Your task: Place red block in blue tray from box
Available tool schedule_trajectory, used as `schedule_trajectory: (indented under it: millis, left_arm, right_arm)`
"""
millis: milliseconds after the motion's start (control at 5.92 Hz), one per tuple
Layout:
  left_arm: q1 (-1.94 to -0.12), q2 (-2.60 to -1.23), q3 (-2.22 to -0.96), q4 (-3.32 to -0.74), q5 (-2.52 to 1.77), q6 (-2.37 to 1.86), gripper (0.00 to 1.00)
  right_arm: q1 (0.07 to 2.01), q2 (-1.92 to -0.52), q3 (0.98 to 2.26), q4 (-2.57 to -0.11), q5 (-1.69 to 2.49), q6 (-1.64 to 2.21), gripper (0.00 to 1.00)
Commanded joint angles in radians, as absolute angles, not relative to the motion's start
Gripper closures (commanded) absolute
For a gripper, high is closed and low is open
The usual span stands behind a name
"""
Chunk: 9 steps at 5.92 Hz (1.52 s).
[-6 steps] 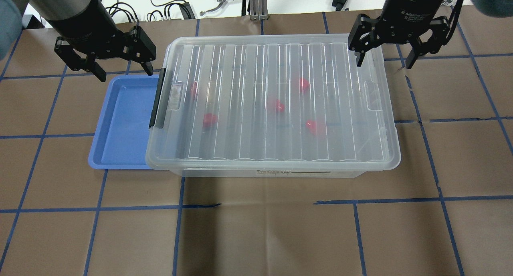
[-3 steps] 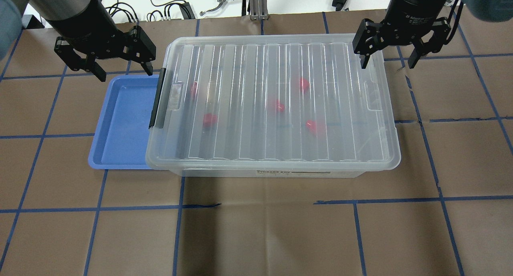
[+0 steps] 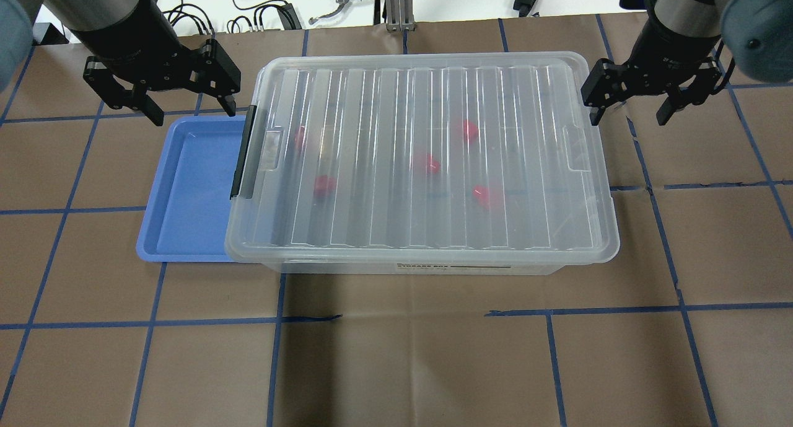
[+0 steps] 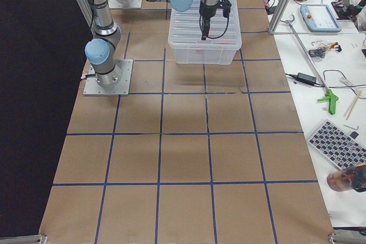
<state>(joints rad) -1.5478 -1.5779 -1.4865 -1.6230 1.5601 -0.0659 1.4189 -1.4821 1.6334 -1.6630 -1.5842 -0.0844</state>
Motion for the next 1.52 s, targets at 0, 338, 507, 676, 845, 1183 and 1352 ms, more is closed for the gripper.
schedule_trajectory:
  millis: [0, 338, 507, 676, 845, 1183, 1352]
  left_arm:
    - [-1.548, -1.577, -1.486, -1.623, 1.560, -0.066, 0.01]
    - [-1.548, -1.577, -1.486, -1.623, 1.560, -0.066, 0.01]
    - [-1.548, -1.577, -1.486, -1.623, 1.560, -0.066, 0.02]
    - [-1.548, -1.577, -1.486, -1.623, 1.560, -0.066, 0.01]
    - [-1.548, -1.577, -1.486, -1.623, 1.560, -0.066, 0.02]
    - [-1.548, -1.577, -1.486, -1.623, 1.560, -0.066, 0.01]
    - [-1.548, -1.577, -1.488, -1.623, 1.560, -0.066, 0.01]
  right_arm:
    - [1.410, -1.483, 1.759, -1.789, -1.589, -0.092, 0.00]
    - [1.408, -1.485, 1.804, -1.821, -1.595, -0.089, 0.00]
    - [1.401, -1.483, 1.805, -1.821, -1.609, -0.095, 0.00]
    - [1.401, -1.480, 1.807, -1.821, -1.614, -0.097, 0.00]
    - [1.397, -1.477, 1.807, -1.821, -1.615, -0.100, 0.00]
    - [1.390, -1.476, 1.807, -1.821, -1.615, -0.154, 0.00]
    - [1.364, -1.474, 1.807, -1.822, -1.617, -0.199, 0.00]
